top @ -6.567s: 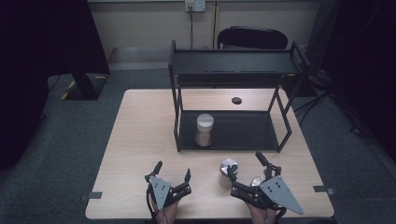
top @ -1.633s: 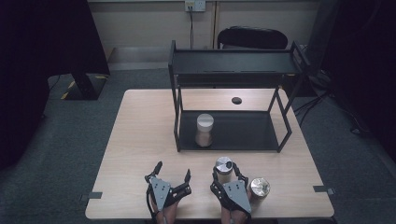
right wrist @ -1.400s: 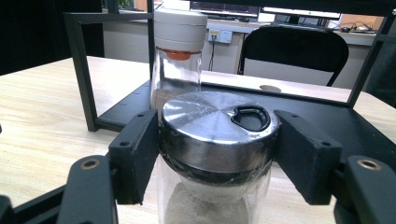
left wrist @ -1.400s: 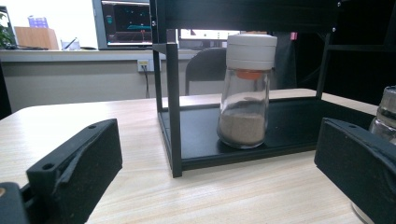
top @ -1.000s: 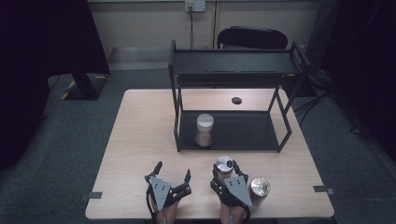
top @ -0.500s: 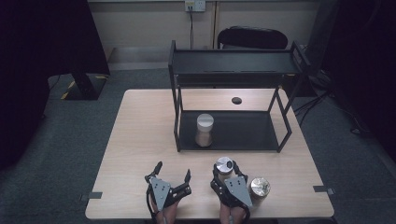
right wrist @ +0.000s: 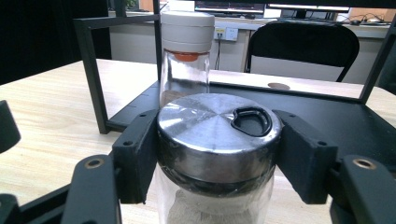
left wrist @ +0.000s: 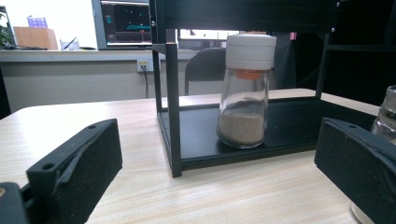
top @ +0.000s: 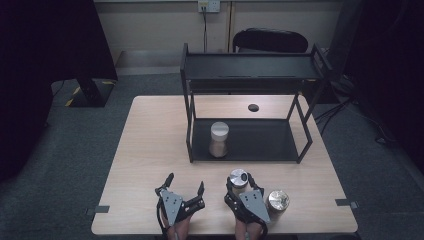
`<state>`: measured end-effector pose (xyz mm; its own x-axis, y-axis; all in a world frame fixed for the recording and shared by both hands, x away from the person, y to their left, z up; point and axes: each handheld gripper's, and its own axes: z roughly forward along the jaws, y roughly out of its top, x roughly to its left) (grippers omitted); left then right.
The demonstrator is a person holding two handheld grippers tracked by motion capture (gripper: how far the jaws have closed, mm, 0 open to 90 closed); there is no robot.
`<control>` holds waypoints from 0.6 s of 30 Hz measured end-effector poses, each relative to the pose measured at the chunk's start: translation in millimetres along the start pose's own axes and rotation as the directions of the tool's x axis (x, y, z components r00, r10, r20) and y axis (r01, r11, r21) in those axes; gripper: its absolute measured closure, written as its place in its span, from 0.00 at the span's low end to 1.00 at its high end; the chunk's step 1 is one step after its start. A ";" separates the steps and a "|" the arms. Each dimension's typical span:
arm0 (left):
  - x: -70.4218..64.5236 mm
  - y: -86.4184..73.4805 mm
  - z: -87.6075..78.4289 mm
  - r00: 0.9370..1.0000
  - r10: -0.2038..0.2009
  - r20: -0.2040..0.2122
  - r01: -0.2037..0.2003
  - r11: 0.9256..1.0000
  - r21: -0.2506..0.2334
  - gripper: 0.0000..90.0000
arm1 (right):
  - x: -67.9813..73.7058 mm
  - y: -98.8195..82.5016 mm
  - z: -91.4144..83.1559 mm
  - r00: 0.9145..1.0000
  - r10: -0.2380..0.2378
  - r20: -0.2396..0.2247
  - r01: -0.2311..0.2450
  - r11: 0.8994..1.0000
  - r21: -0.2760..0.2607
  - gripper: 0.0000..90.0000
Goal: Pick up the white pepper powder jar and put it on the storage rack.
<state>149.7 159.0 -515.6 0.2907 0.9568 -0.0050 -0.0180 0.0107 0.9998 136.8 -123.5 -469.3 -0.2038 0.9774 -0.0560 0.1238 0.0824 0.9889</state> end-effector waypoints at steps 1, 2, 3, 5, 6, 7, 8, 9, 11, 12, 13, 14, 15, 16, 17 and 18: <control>0.0 0.0 0.0 1.000 0.001 0.000 -0.001 1.000 0.000 0.00 | 0.0 0.5 -0.2 1.000 -0.001 -0.001 0.001 1.000 0.001 0.39; 0.0 0.0 0.0 1.000 0.000 0.000 0.000 1.000 0.000 0.00 | -0.2 0.8 -0.3 1.000 -0.002 -0.003 0.002 1.000 0.000 0.39; 0.0 0.0 0.0 1.000 0.000 0.000 0.000 1.000 0.000 0.00 | -0.8 0.8 -0.7 1.000 0.000 -0.005 0.000 1.000 -0.003 0.39; 0.0 0.1 0.0 1.000 0.000 0.000 0.000 1.000 0.001 0.00 | -1.6 2.2 -1.6 1.000 0.001 -0.008 -0.001 1.000 -0.003 0.39; 0.0 0.1 0.0 1.000 0.000 0.000 0.000 1.000 0.000 0.00 | -1.9 2.7 -1.8 1.000 0.001 -0.009 -0.001 1.000 -0.005 0.39; 0.0 0.1 0.0 1.000 0.000 0.000 0.000 1.000 0.001 0.00 | -2.5 3.5 -2.0 1.000 0.001 -0.011 -0.001 1.000 -0.004 0.39; 0.0 0.1 0.0 1.000 0.000 0.000 0.000 1.000 0.001 0.00 | -2.8 4.2 -2.1 1.000 0.003 -0.013 -0.003 1.000 -0.003 0.39; 0.0 0.1 0.0 1.000 0.000 0.000 0.000 1.000 0.001 0.00 | -3.1 4.6 -2.2 1.000 0.001 -0.014 -0.001 1.000 -0.004 0.39; 0.0 0.1 0.0 1.000 0.000 0.000 0.000 1.000 0.001 0.00 | -3.7 5.3 -2.3 1.000 0.001 -0.019 -0.001 1.000 -0.002 0.39; 0.0 0.1 0.0 1.000 0.000 0.000 0.000 1.000 0.001 0.00 | -4.1 5.6 -2.4 1.000 0.002 -0.021 -0.002 1.000 -0.002 0.39; 0.0 0.1 0.0 1.000 0.000 0.000 0.000 1.000 0.001 0.00 | -4.6 5.9 -2.4 1.000 0.002 -0.022 -0.002 1.000 -0.002 0.39; 0.0 0.1 0.0 1.000 0.000 0.000 0.000 1.000 0.001 0.00 | -5.0 6.4 -2.5 1.000 0.003 -0.024 -0.003 1.000 0.000 0.39; 0.0 0.1 0.0 1.000 0.000 0.000 0.000 1.000 0.001 0.00 | -5.4 6.8 -2.7 1.000 0.003 -0.025 -0.003 1.000 -0.001 0.39; 0.0 0.1 0.0 1.000 0.000 0.000 0.000 1.000 0.001 0.00 | -5.8 7.1 -2.8 1.000 0.001 -0.026 -0.001 1.000 -0.002 0.39; 0.0 0.2 0.0 1.000 0.000 0.000 0.000 1.000 0.001 0.00 | -6.5 7.7 -2.9 1.000 -0.002 -0.029 0.002 1.000 -0.002 0.39; 0.0 0.1 0.0 1.000 0.000 0.000 0.000 1.000 0.001 0.00 | -7.1 8.0 -3.1 0.999 -0.005 -0.034 0.005 1.000 -0.004 0.39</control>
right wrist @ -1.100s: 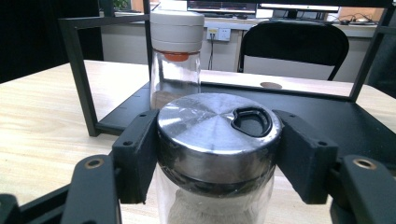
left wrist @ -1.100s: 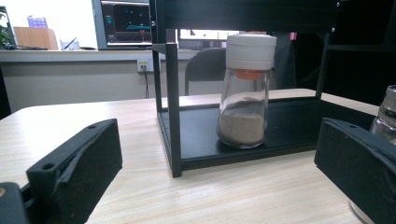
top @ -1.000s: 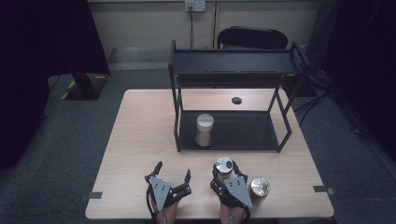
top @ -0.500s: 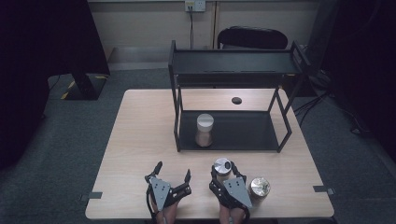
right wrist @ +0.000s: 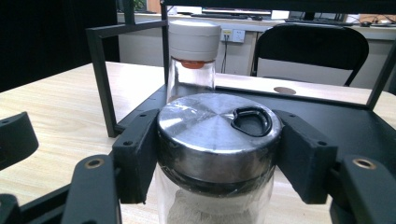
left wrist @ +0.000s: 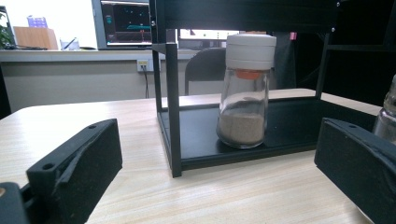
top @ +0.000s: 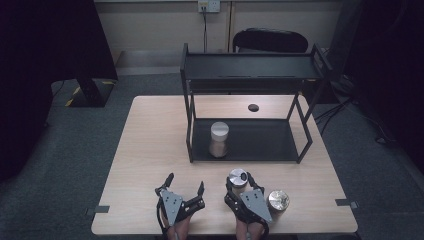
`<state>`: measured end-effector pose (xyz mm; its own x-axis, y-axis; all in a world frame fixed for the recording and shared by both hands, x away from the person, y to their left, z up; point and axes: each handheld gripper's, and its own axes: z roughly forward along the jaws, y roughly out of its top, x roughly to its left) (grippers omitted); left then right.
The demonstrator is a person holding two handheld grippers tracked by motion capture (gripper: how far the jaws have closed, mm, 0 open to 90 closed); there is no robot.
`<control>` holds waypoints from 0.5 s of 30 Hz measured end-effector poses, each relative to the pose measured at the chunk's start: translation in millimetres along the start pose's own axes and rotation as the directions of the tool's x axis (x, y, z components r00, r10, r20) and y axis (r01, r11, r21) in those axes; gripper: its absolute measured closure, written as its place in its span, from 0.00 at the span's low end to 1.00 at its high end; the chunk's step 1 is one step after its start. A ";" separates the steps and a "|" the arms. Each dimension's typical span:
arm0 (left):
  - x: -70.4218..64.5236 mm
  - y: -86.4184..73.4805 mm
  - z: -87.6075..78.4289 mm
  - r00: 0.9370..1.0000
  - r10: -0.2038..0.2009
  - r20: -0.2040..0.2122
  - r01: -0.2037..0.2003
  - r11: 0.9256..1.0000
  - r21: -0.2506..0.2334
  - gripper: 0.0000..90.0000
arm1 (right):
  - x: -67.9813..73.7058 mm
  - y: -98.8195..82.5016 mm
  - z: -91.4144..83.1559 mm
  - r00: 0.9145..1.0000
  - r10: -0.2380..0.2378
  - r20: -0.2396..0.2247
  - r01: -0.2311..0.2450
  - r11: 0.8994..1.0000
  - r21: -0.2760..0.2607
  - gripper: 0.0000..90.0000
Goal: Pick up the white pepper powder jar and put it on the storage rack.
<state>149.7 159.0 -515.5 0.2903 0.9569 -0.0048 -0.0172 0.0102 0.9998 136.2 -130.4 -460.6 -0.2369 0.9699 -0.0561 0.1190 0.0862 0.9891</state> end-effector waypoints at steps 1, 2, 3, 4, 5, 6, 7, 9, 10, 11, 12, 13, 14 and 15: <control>0.0 0.0 0.0 1.000 0.000 0.000 0.000 1.000 0.000 0.00 | -0.4 0.3 0.0 1.000 -0.003 -0.003 0.003 1.000 -0.002 0.39; 0.0 0.0 0.0 1.000 0.000 0.000 0.000 1.000 0.000 0.00 | -0.7 0.7 -0.1 1.000 -0.004 -0.005 0.004 1.000 -0.002 0.39; 0.0 0.0 0.0 1.000 0.000 0.000 0.000 1.000 0.000 0.00 | -1.3 1.2 -0.1 1.000 -0.003 -0.009 0.003 1.000 -0.001 0.39; 0.0 0.0 0.0 1.000 0.000 0.000 0.000 1.000 0.000 0.00 | -1.8 1.9 -0.2 1.000 -0.002 -0.013 0.002 1.000 0.000 0.39; 0.0 0.0 0.0 1.000 0.000 0.000 0.000 1.000 0.000 0.00 | -2.2 2.5 -0.3 1.000 -0.004 -0.016 0.004 1.000 0.002 0.39; 0.0 0.0 0.0 1.000 0.000 0.000 0.000 1.000 0.000 0.00 | -2.6 2.8 -0.5 1.000 -0.004 -0.019 0.004 1.000 0.001 0.39; 0.0 0.0 0.0 1.000 0.000 0.000 0.000 1.000 0.000 0.00 | -2.9 3.1 -0.7 1.000 -0.005 -0.020 0.005 1.000 0.001 0.39; 0.0 0.0 0.0 1.000 0.000 0.000 0.000 1.000 0.000 0.00 | -3.6 4.1 -1.0 1.000 -0.005 -0.024 0.005 1.000 0.001 0.39; 0.0 0.0 0.0 1.000 0.000 0.000 0.000 1.000 0.000 0.00 | -4.1 4.7 -1.2 1.000 -0.004 -0.027 0.004 1.000 0.002 0.39; 0.0 0.0 0.0 1.000 0.000 0.000 0.000 1.000 0.000 0.00 | -4.5 5.4 -1.5 1.000 -0.005 -0.029 0.005 1.000 0.003 0.39; 0.0 0.0 0.0 1.000 0.000 0.000 0.000 1.000 0.000 0.00 | -4.5 6.4 -1.8 1.000 -0.004 -0.029 0.004 1.000 0.004 0.39; 0.0 0.0 0.0 1.000 0.000 0.000 0.000 1.000 0.000 0.00 | -5.0 7.3 -2.2 1.000 -0.004 -0.031 0.004 1.000 0.003 0.39; 0.0 0.1 0.0 1.000 0.000 0.000 0.000 1.000 0.000 0.00 | -5.3 8.4 -2.6 0.999 -0.004 -0.033 0.004 1.000 0.001 0.39; 0.0 0.1 0.0 1.000 0.000 0.000 0.000 1.000 0.000 0.00 | -5.6 9.6 -3.1 0.999 -0.005 -0.036 0.005 1.000 0.000 0.39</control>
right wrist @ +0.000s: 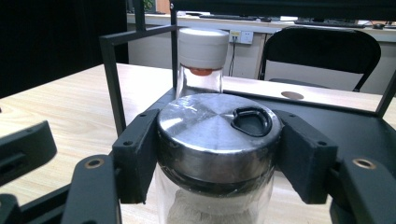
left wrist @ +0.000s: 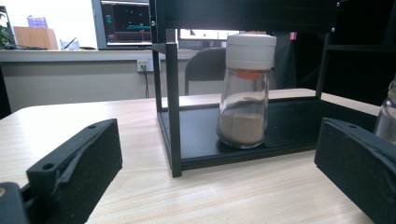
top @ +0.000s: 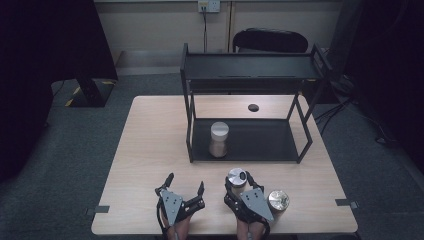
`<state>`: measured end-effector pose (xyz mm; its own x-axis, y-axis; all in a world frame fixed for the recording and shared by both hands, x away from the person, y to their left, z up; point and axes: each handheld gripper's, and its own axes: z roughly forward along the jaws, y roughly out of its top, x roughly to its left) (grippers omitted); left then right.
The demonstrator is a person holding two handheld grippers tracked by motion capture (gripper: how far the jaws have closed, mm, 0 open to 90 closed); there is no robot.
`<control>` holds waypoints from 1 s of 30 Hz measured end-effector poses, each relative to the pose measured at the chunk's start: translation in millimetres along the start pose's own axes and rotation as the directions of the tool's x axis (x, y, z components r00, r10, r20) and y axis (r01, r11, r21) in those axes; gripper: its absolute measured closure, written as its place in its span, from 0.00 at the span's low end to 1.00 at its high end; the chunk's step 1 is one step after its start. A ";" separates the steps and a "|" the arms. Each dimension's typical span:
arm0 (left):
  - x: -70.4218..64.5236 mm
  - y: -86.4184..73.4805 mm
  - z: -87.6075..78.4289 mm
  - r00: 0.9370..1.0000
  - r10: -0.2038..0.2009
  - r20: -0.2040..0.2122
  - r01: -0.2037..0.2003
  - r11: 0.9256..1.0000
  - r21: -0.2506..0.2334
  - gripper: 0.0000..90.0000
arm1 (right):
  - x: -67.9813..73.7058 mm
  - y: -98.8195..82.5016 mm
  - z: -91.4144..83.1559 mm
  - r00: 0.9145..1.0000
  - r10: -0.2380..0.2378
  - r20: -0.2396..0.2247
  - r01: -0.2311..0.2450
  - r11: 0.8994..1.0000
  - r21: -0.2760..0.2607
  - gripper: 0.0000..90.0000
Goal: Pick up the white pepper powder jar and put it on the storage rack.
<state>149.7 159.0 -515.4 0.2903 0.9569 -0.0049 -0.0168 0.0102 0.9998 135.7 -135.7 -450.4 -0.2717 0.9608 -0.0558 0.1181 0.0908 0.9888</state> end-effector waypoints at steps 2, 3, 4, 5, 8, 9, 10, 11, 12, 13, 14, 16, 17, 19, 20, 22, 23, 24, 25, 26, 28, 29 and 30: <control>0.0 0.0 0.0 1.000 0.000 0.000 0.000 1.000 0.000 0.00 | -0.5 2.1 -0.6 1.000 -0.001 -0.005 0.001 1.000 -0.003 0.39; 0.0 0.0 0.0 1.000 0.000 0.000 0.000 1.000 0.000 0.00 | -0.9 3.2 -0.7 1.000 -0.002 -0.009 0.002 1.000 -0.003 0.39; 0.0 0.0 0.0 1.000 0.000 0.000 0.000 1.000 0.000 0.00 | -1.1 4.1 -0.7 1.000 -0.002 -0.011 0.002 1.000 -0.004 0.39; 0.0 0.0 0.0 1.000 0.000 0.000 0.000 1.000 0.000 0.00 | -1.3 5.2 -0.6 1.000 -0.004 -0.013 0.004 1.000 -0.002 0.39; 0.0 0.0 0.0 1.000 0.000 0.000 0.000 1.000 0.000 0.00 | -3.0 7.7 -0.4 1.000 0.002 -0.022 -0.002 1.000 0.002 0.39; 0.0 0.0 0.0 1.000 0.000 0.000 0.000 1.000 0.000 0.00 | -3.5 8.7 -0.4 1.000 0.002 -0.023 -0.002 1.000 0.004 0.39; 0.0 0.0 0.0 1.000 0.000 0.000 0.000 1.000 0.000 0.00 | -4.3 9.5 -0.4 1.000 0.002 -0.026 -0.002 1.000 0.006 0.39; 0.0 0.0 0.0 1.000 0.000 0.000 0.000 1.000 0.000 0.00 | -4.8 10.2 -0.4 1.000 0.003 -0.027 -0.003 1.000 0.007 0.39; 0.0 0.0 0.0 1.000 0.000 0.000 0.000 1.000 0.000 0.00 | -5.5 11.1 -0.4 1.000 0.003 -0.029 -0.003 1.000 0.009 0.39; 0.0 0.0 0.0 1.000 0.000 0.000 0.000 1.000 0.000 0.00 | -5.9 11.9 -0.4 0.999 0.005 -0.032 -0.004 1.000 0.011 0.39; 0.0 0.0 0.0 1.000 0.000 0.000 0.000 1.000 0.000 0.00 | -6.3 12.4 -0.4 0.999 0.006 -0.034 -0.005 1.000 0.011 0.39; 0.0 0.0 0.0 1.000 0.000 0.000 0.000 1.000 0.000 0.00 | -7.2 13.8 -0.7 0.999 0.006 -0.039 -0.005 1.000 0.011 0.39; 0.0 0.0 0.0 1.000 0.000 0.000 0.000 1.000 0.000 0.00 | -7.3 14.7 -0.8 0.999 0.003 -0.040 -0.003 1.000 0.011 0.39; 0.0 0.0 0.0 1.000 0.000 0.000 0.000 1.000 0.000 0.00 | -8.4 16.6 -0.9 0.999 0.006 -0.044 -0.006 1.000 0.009 0.39; 0.0 0.0 0.0 1.000 0.000 0.000 0.000 1.000 0.000 0.00 | -9.5 17.7 -0.9 0.999 0.008 -0.047 -0.008 1.000 0.009 0.39; 0.0 0.0 0.0 1.000 0.000 0.000 0.000 1.000 0.000 0.00 | -11.0 20.1 -0.7 0.999 0.009 -0.051 -0.009 1.000 0.009 0.39; 0.0 0.0 0.0 1.000 0.000 0.000 0.000 1.000 0.000 0.00 | -11.9 21.3 -1.0 0.999 0.007 -0.053 -0.006 1.000 0.008 0.39; 0.0 0.0 0.0 1.000 0.000 0.000 0.000 1.000 0.000 0.00 | -12.9 22.8 -1.2 0.998 0.006 -0.057 -0.006 1.000 0.008 0.39; -0.1 0.0 0.0 1.000 0.000 0.000 0.000 1.000 0.000 0.00 | -14.0 24.2 -1.4 0.998 0.004 -0.059 -0.003 1.000 0.008 0.39; -0.1 0.0 0.0 1.000 0.000 0.000 0.000 1.000 0.000 0.00 | -14.7 25.4 -1.4 0.998 0.003 -0.060 -0.003 1.000 0.007 0.39; -0.2 0.0 -0.1 1.000 0.000 -0.001 0.000 1.000 0.000 0.00 | -16.0 27.0 -1.0 0.998 0.003 -0.062 -0.003 1.000 0.002 0.39; -0.2 -0.1 -0.1 1.000 0.001 -0.001 -0.001 1.000 -0.001 0.00 | -16.2 27.8 -0.6 0.998 0.003 -0.063 -0.003 1.000 0.000 0.39; -0.3 0.0 -0.1 1.000 0.001 -0.001 -0.001 1.000 0.000 0.00 | -16.4 28.6 -0.1 0.998 0.003 -0.064 -0.003 1.000 -0.002 0.39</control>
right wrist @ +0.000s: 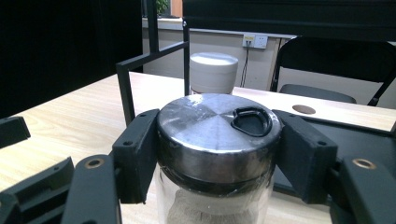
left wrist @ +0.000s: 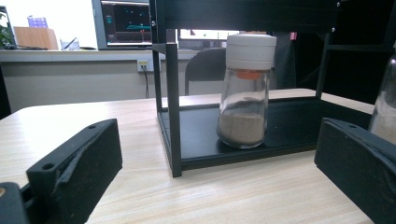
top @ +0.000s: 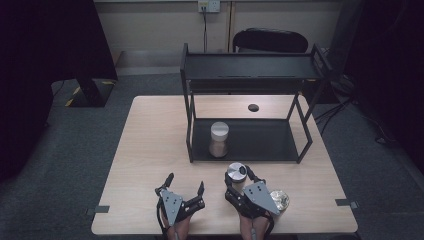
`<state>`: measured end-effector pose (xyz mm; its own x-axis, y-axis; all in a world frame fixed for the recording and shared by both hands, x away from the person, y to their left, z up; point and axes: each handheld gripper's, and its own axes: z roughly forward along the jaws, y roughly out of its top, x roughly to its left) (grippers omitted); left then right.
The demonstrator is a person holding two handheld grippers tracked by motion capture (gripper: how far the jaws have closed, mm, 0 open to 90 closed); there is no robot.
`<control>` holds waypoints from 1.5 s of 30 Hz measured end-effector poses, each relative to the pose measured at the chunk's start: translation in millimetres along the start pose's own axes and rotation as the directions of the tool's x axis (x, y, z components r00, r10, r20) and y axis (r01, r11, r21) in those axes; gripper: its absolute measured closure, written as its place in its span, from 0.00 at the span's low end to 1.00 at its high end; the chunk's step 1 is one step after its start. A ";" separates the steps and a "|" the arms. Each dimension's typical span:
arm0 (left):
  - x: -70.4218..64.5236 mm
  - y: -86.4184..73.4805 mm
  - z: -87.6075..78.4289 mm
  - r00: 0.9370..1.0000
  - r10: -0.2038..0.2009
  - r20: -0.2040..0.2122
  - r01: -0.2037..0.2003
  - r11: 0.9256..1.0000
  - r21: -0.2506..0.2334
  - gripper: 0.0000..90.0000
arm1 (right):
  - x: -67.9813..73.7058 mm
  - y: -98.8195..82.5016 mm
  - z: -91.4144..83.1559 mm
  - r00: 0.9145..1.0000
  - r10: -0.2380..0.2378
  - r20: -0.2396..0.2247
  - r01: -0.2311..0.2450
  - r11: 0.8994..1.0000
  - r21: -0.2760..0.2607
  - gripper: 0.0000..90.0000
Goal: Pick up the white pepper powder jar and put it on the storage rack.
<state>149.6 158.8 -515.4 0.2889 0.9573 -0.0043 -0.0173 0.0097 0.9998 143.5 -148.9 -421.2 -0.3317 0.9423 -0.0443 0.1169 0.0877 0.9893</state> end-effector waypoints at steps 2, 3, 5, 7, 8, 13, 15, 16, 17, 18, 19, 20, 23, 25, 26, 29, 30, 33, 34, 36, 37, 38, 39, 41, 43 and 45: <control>0.0 0.0 0.0 1.000 0.000 0.000 0.000 1.000 0.000 0.00 | -0.6 2.2 1.1 1.000 0.001 -0.002 -0.001 1.000 -0.002 0.39; 0.0 0.0 0.0 1.000 0.000 0.000 0.000 1.000 0.000 0.00 | -1.1 3.4 1.5 1.000 0.004 -0.004 -0.004 1.000 -0.003 0.39; 0.0 0.0 0.0 1.000 0.000 0.000 0.000 1.000 0.000 0.00 | -1.2 5.5 3.0 1.000 0.000 -0.001 0.000 1.000 -0.007 0.39; 0.0 -0.1 0.0 1.000 0.000 0.000 0.000 1.000 -0.001 0.00 | -1.7 7.4 5.6 1.000 0.002 0.003 -0.002 1.000 -0.008 0.39; 0.0 -0.1 0.0 1.000 0.000 0.000 0.000 1.000 0.000 0.00 | -2.0 8.1 7.3 1.000 0.003 0.005 -0.002 1.000 -0.008 0.39; 0.0 -0.1 0.0 1.000 0.000 0.000 0.000 1.000 0.000 0.00 | -4.0 8.9 16.1 1.000 0.008 0.017 -0.008 1.000 -0.005 0.39; 0.1 0.0 0.0 1.000 0.000 0.001 0.000 1.000 0.000 0.00 | -5.1 9.3 19.3 1.000 0.010 0.022 -0.010 1.000 -0.003 0.39; 0.1 0.0 0.0 1.000 -0.001 0.001 0.001 1.000 0.000 0.00 | -5.6 9.5 20.7 1.000 0.011 0.025 -0.011 1.000 -0.003 0.39; 0.1 -0.1 0.0 1.000 -0.001 0.001 0.001 1.000 -0.001 0.00 | -5.5 9.5 22.0 1.000 0.013 0.029 -0.013 1.000 -0.004 0.39; 0.1 0.0 0.0 1.000 0.000 0.001 0.000 1.000 0.000 0.00 | -5.7 9.9 23.3 0.999 0.012 0.031 -0.012 1.000 -0.003 0.39; 0.1 -0.1 0.0 1.000 0.000 0.001 0.000 1.000 0.000 0.00 | -6.2 10.1 24.6 0.999 0.011 0.033 -0.011 1.000 -0.004 0.39; 0.1 0.0 0.0 1.000 0.000 0.001 0.000 1.000 0.000 0.00 | -6.4 10.7 25.9 0.999 0.013 0.035 -0.013 1.000 -0.004 0.39; 0.1 -0.1 0.0 1.000 -0.001 0.001 0.001 1.000 -0.001 0.00 | -6.4 11.3 29.3 0.999 0.010 0.040 -0.010 1.000 -0.011 0.39; 0.1 -0.1 0.0 1.000 0.000 0.000 0.000 1.000 0.000 0.00 | -5.9 11.5 32.0 0.999 0.012 0.046 -0.011 1.000 -0.016 0.39; 0.0 -0.1 0.0 1.000 0.000 0.000 0.000 1.000 0.000 0.00 | -6.2 11.4 33.3 0.999 0.016 0.046 -0.015 1.000 -0.019 0.39; -0.1 0.0 0.0 1.000 0.000 -0.001 0.000 1.000 0.000 0.00 | -6.1 12.1 36.8 0.999 0.018 0.050 -0.017 1.000 -0.020 0.39; -0.1 0.0 0.0 1.000 0.000 -0.001 0.000 1.000 0.000 0.00 | -6.2 12.2 38.0 0.999 0.019 0.050 -0.018 1.000 -0.021 0.39; -0.1 -0.1 0.0 1.000 0.000 -0.001 0.000 1.000 0.000 0.00 | -4.7 13.0 41.7 0.999 0.003 0.052 -0.002 1.000 -0.023 0.39; -0.1 0.0 0.0 1.000 0.000 -0.001 0.000 1.000 0.000 0.00 | -4.6 13.6 43.1 0.999 -0.003 0.051 0.004 1.000 -0.022 0.39; -0.1 0.0 0.0 1.000 0.000 -0.001 0.000 1.000 0.000 0.00 | -4.8 14.5 45.5 0.999 -0.006 0.047 0.007 1.000 -0.020 0.39; -0.1 0.0 0.0 1.000 0.000 -0.001 0.000 1.000 0.000 0.00 | -4.7 14.5 46.4 0.999 -0.006 0.047 0.007 1.000 -0.020 0.39; -0.1 0.0 0.0 1.000 0.000 -0.001 0.000 1.000 0.000 0.00 | -4.4 14.9 47.5 0.999 -0.009 0.047 0.010 1.000 -0.019 0.39; -0.1 -0.1 0.0 1.000 0.000 0.000 0.000 1.000 0.000 0.00 | -4.2 15.2 48.6 0.999 -0.010 0.049 0.011 1.000 -0.018 0.39; 0.0 0.0 -0.1 1.000 0.000 0.000 0.000 1.000 0.000 0.00 | -4.7 15.6 50.6 0.999 -0.010 0.048 0.011 1.000 -0.017 0.39; 0.0 0.0 0.0 1.000 0.000 0.000 0.000 1.000 0.000 0.00 | -4.8 15.6 51.7 0.999 -0.008 0.050 0.009 1.000 -0.019 0.39; 0.2 0.0 0.0 1.000 -0.001 0.001 0.001 1.000 0.000 0.00 | -5.5 15.4 53.0 0.999 -0.009 0.052 0.010 1.000 -0.021 0.39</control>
<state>149.7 159.0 -515.4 0.2900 0.9570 -0.0050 -0.0167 0.0102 0.9998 196.7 -135.6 -413.0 -0.2838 0.9570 -0.0604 0.0934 0.0903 0.9915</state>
